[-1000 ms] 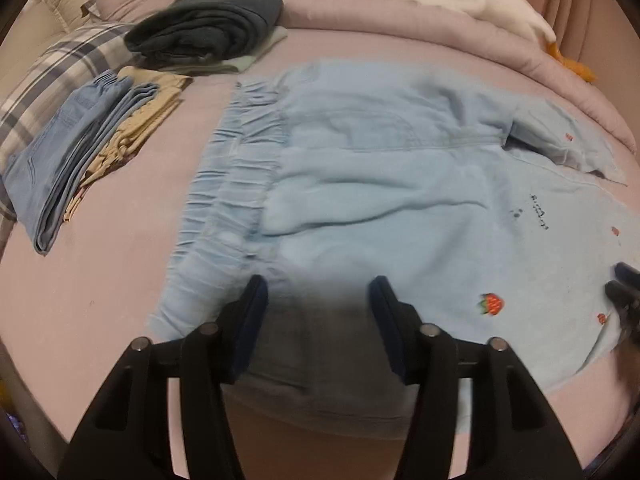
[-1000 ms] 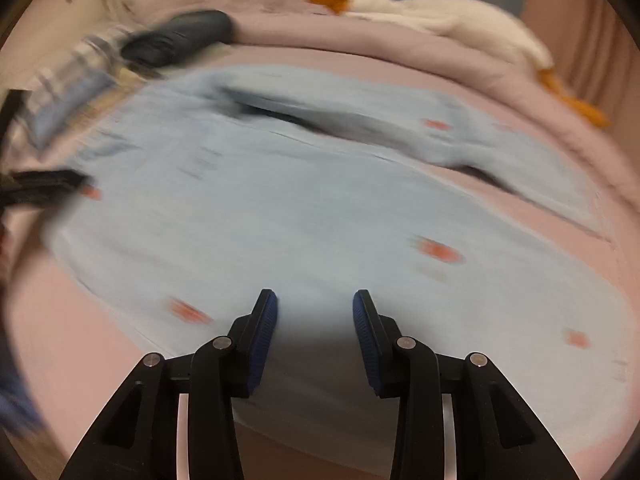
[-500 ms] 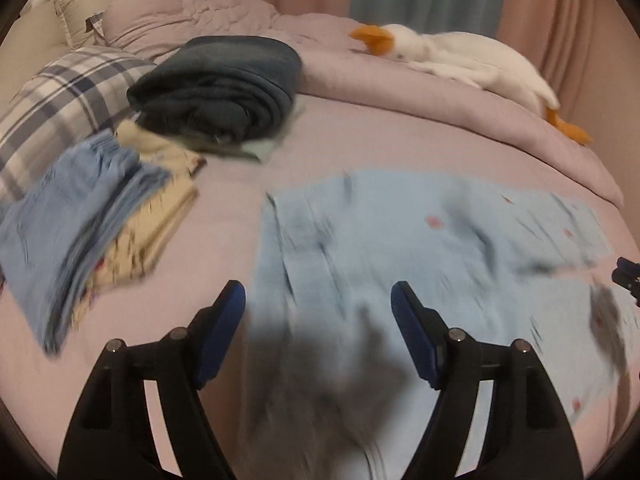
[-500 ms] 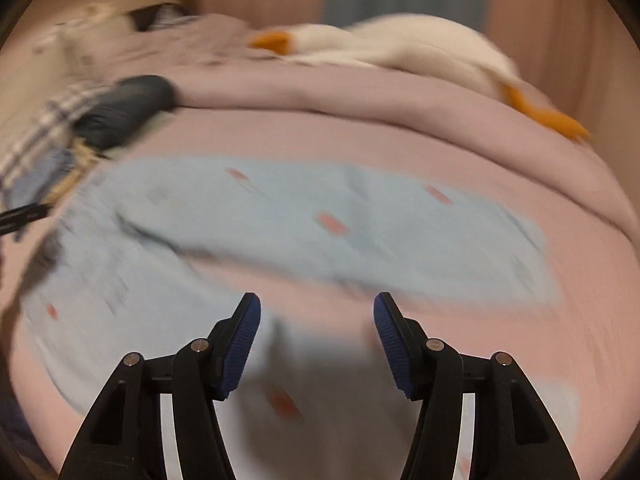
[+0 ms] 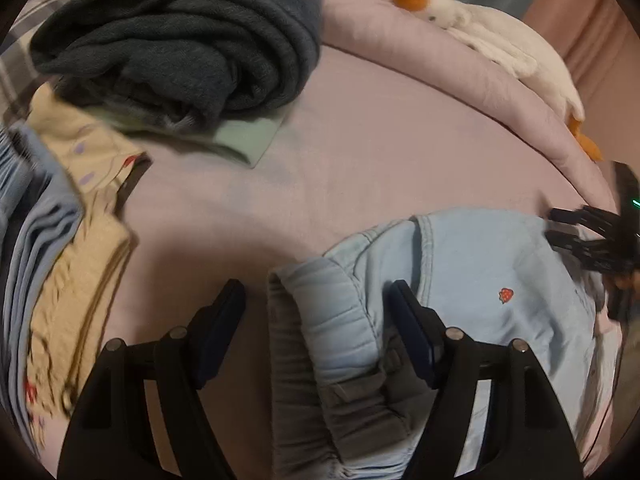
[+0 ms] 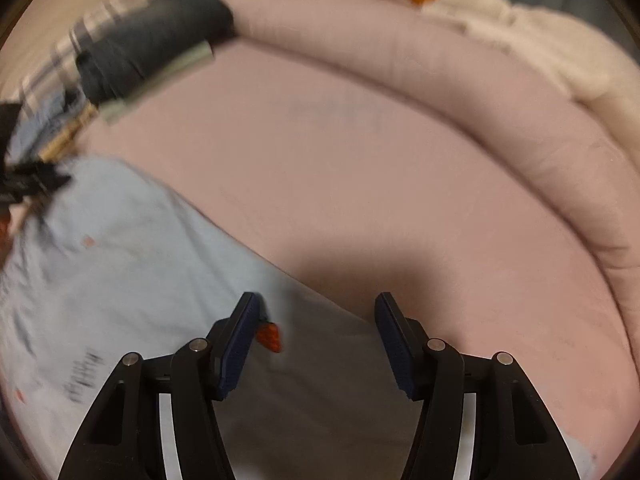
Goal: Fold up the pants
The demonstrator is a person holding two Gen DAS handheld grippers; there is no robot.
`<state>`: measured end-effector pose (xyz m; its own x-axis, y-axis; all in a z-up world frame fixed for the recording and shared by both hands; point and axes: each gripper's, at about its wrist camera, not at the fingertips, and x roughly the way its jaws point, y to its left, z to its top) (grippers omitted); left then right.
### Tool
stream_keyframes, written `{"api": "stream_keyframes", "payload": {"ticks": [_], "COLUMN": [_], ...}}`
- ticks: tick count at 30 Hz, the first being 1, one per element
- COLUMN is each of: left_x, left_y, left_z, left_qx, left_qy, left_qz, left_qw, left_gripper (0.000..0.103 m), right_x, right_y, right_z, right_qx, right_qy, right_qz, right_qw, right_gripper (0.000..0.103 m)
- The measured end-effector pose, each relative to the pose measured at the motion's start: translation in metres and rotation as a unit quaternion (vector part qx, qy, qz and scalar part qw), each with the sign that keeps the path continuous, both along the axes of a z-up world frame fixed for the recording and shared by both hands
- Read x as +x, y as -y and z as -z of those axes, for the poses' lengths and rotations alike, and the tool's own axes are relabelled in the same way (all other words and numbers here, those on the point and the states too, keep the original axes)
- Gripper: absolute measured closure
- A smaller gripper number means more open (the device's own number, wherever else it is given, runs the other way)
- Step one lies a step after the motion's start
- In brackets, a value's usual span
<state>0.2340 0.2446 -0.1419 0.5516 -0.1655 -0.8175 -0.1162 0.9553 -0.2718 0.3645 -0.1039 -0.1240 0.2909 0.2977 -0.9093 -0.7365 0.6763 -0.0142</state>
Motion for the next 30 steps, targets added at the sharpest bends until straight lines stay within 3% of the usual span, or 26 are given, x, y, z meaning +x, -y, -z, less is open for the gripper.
{"api": "stream_keyframes", "payload": {"ticks": [2,3,5,8,10,13,17,26,30], "left_x": [-0.001,-0.002,-0.003,-0.002,0.0,0.002,0.002,-0.063,-0.11], "left_y": [0.001,0.002,0.005,0.005,0.002,0.004,0.001,0.007,0.025], "left_z": [-0.001,-0.002,-0.005,-0.01,-0.008,0.006,-0.002,-0.062,-0.083], "left_qx": [0.007,0.0,0.002,0.003,0.008,0.012,0.002,-0.013,0.025], "left_qy": [0.0,0.001,0.003,0.01,0.019,0.016,0.012,0.109,0.157], "left_qz": [0.02,0.027,0.04,0.048,0.049,0.041,0.026,0.017,0.045], "left_qw": [0.9998,0.9996,0.9992,0.9988,0.9986,0.999,0.9996,0.9938,0.9862], "left_gripper": [0.052,0.054,0.063,0.071,0.071,0.07,0.075,0.081,0.081], "right_x": [-0.001,-0.003,-0.007,-0.019,-0.012,-0.016,-0.025,-0.11,-0.163], "right_y": [0.002,0.002,-0.002,-0.014,-0.015,-0.024,-0.025,0.008,0.03], "right_z": [-0.001,-0.002,-0.005,-0.013,-0.019,-0.001,-0.017,-0.116,-0.14], "right_qx": [0.017,0.02,0.028,0.006,0.005,-0.029,-0.026,0.048,0.055], "right_qy": [-0.009,-0.018,-0.033,-0.015,0.009,0.025,0.045,0.146,0.176], "right_qz": [-0.005,-0.013,-0.038,-0.069,-0.055,-0.045,-0.018,-0.017,-0.021], "right_qw": [1.0,1.0,0.998,0.997,0.998,0.998,0.998,0.988,0.983], "right_gripper": [0.047,0.053,0.093,0.096,0.097,0.097,0.097,0.097,0.097]}}
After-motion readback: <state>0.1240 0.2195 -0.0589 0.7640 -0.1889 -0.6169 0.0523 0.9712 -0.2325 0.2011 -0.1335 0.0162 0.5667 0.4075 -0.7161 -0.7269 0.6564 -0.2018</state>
